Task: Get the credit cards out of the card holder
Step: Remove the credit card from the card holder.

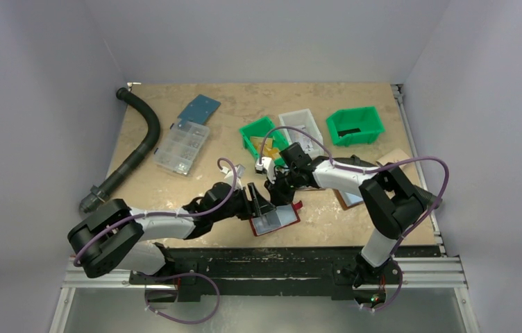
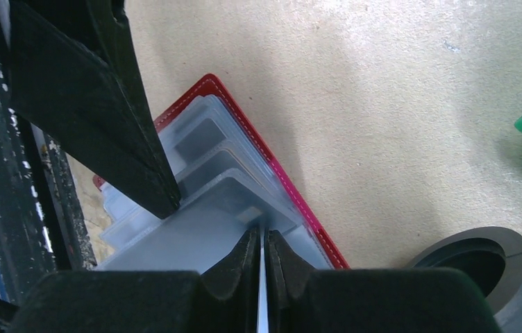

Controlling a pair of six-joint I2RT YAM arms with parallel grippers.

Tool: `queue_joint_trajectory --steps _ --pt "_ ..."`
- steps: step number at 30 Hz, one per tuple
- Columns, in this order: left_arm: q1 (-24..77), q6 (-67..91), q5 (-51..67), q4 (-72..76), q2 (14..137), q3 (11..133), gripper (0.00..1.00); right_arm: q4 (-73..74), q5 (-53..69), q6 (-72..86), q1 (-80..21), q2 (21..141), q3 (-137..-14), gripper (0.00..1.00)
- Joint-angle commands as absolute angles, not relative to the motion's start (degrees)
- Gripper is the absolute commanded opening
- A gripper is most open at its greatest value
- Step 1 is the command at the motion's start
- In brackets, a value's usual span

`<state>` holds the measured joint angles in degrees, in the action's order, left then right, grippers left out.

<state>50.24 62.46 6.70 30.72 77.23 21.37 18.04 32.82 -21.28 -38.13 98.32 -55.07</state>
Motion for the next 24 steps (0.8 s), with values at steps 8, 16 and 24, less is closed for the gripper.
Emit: queue_joint_trajectory --steps 8,16,24 --pt "49.6 62.9 11.2 47.0 82.7 20.1 0.62 17.9 34.2 -17.8 -36.1 97.3 -57.7 0.17" --pt "49.2 61.5 11.7 49.5 85.5 21.3 0.62 18.4 36.6 -16.9 -32.1 95.0 -58.2 0.22" --pt "48.6 62.2 13.8 56.2 92.2 22.6 0.62 19.1 40.4 -15.9 -30.1 94.4 -58.3 0.36"
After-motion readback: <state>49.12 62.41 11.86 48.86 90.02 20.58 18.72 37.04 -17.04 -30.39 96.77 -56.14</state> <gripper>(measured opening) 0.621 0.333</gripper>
